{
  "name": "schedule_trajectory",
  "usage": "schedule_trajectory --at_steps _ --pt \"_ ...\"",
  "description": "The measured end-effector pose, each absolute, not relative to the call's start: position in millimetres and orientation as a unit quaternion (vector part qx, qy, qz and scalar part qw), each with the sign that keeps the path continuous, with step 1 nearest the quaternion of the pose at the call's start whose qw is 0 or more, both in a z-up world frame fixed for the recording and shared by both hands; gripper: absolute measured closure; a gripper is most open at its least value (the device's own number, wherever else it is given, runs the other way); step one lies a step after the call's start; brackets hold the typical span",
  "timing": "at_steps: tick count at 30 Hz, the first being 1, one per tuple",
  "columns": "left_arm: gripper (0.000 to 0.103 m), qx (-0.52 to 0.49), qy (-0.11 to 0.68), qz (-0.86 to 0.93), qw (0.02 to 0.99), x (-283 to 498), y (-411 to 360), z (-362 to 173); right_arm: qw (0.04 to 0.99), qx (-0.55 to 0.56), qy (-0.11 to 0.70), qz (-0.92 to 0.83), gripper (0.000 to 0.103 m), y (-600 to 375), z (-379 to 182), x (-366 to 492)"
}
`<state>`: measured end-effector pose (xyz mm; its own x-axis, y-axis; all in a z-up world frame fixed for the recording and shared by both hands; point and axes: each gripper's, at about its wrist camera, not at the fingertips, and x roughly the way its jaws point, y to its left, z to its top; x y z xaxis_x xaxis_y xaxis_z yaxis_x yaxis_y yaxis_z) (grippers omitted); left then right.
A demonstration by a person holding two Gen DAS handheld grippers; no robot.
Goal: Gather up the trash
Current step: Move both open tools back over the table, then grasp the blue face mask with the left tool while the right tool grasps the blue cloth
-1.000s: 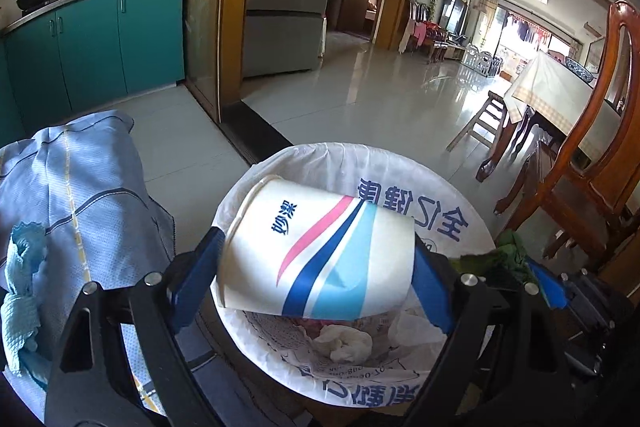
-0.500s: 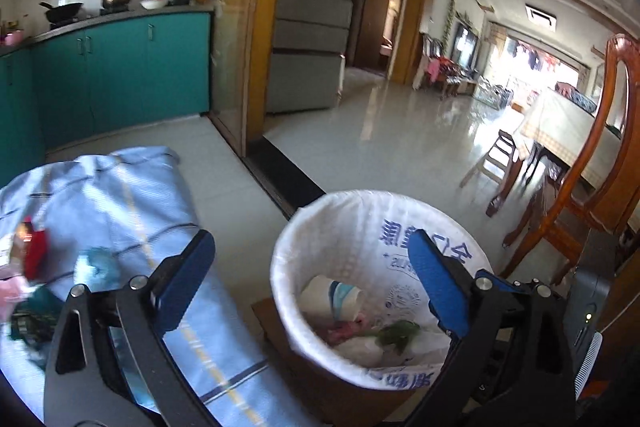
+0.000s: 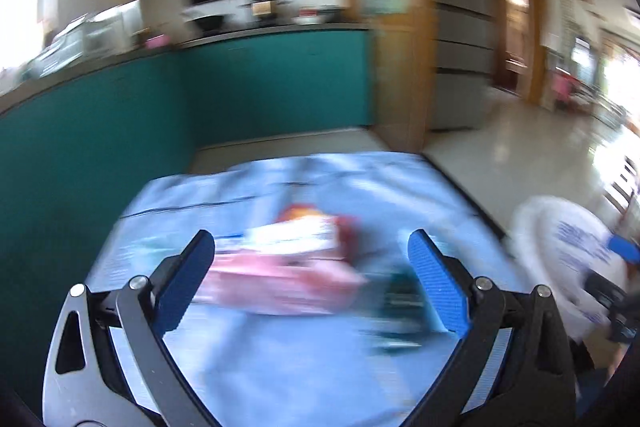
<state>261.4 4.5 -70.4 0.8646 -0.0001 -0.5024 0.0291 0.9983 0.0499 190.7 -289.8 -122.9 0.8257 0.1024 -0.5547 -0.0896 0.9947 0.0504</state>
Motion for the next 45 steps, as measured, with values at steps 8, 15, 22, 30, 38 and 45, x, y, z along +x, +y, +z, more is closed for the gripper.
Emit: schedule_trajectory --at_steps 8,15,22,30,38,45 --pt "0.006 -0.045 0.319 0.061 0.945 325 108 -81 0.934 -0.005 0.328 0.14 0.01 -209 -118 232" --pt "0.006 -0.071 0.362 0.081 0.926 348 135 -115 0.913 -0.032 0.386 0.13 0.009 -165 -149 276" --pt "0.009 -0.089 0.383 0.059 0.918 353 141 -134 0.901 -0.01 0.41 0.142 0.042 -163 -162 287" --pt "0.073 -0.091 0.405 0.033 0.909 343 140 -149 0.897 -0.015 0.41 0.162 0.064 -162 -162 267" --pt "0.085 -0.088 0.376 0.009 0.922 270 140 -127 0.897 -0.015 0.403 0.183 0.065 -164 -153 226" --pt "0.084 -0.035 0.368 -0.053 0.928 196 102 -109 0.89 -0.046 0.401 0.213 0.065 -153 -147 168"
